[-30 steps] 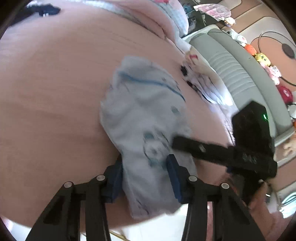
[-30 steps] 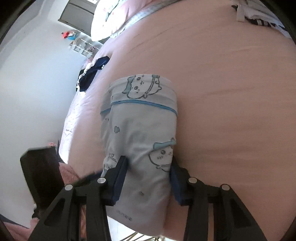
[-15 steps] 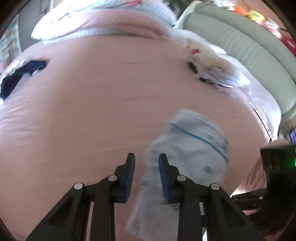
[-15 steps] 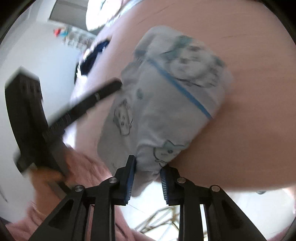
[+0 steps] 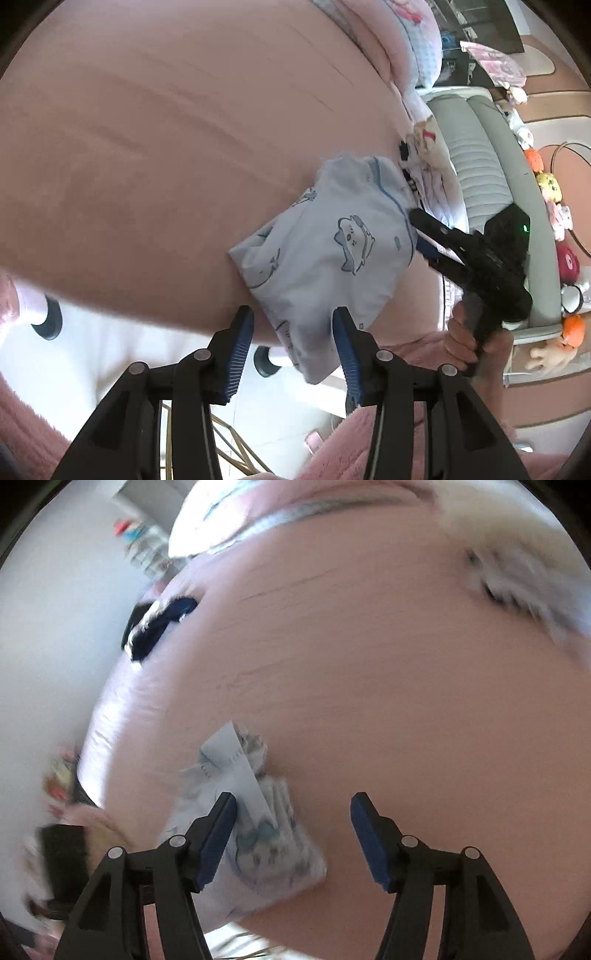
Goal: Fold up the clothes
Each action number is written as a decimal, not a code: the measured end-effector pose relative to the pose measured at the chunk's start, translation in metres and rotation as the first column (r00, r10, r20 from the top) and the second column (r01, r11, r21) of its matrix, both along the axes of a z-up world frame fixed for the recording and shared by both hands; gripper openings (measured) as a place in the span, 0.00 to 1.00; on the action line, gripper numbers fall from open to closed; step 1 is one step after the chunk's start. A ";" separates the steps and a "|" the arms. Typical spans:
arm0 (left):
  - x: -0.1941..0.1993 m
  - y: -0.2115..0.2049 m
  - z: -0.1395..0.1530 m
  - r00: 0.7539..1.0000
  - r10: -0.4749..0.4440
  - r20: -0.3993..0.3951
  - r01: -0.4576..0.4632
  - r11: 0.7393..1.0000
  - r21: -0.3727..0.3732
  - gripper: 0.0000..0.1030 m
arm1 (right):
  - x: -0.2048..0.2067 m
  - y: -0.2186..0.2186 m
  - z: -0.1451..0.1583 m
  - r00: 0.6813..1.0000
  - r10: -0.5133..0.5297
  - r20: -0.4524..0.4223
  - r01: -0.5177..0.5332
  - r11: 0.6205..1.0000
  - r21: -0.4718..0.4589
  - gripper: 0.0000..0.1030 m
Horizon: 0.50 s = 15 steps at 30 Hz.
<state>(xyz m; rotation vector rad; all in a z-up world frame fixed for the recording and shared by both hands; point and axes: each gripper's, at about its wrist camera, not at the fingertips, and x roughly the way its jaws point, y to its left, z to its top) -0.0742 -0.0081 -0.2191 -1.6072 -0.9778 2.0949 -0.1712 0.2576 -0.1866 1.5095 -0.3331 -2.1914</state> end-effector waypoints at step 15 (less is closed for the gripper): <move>-0.034 -0.007 0.025 0.988 -0.002 -0.157 -0.023 0.987 -0.160 0.38 | 0.051 0.024 -0.016 0.989 -0.005 0.149 0.030 0.985 -0.167 0.45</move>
